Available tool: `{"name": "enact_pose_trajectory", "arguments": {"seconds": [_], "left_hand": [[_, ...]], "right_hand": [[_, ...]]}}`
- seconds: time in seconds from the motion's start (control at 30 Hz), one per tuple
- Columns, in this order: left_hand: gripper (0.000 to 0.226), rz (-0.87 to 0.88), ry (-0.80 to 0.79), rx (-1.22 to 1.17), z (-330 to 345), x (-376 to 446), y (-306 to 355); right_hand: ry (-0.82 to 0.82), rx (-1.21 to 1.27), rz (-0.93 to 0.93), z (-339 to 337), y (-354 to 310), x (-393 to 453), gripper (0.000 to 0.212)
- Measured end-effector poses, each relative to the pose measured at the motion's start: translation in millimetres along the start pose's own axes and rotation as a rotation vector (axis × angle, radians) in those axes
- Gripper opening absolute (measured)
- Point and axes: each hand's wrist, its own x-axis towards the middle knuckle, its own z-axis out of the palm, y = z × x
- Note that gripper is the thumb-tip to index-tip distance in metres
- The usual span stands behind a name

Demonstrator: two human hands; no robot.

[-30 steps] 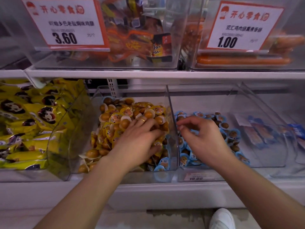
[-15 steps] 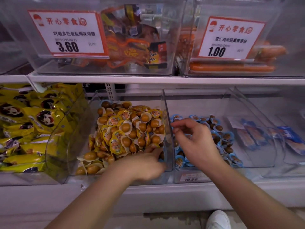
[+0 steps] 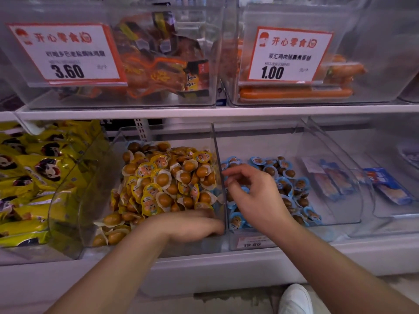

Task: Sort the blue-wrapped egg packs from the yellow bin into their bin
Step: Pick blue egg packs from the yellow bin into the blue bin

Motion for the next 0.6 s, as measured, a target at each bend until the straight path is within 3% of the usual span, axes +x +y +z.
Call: {"name": "enact_pose_trajectory", "arguments": {"seconds": [0.17, 0.37, 0.47, 0.6], "left_hand": [[0.054, 0.038, 0.039, -0.036, 3.0, -3.0, -4.8], [0.042, 0.162, 0.253, -0.089, 8.6, -4.4, -13.7], [0.036, 0.236, 0.357, 0.037, 13.1, -10.2, -14.1], [0.037, 0.224, 0.288, 0.140, 12.0, -20.6, -22.9]], "right_hand": [[-0.015, 0.002, 0.028, 0.2, -0.2, 3.7, 0.019], [0.001, 0.011, 0.013, 0.5, -3.6, 8.5, 0.017], [0.001, 0.019, 0.007, 0.4, -4.3, 8.3, 0.017], [0.005, 0.017, -0.016, -0.1, -4.2, 5.6, 0.018]]}}
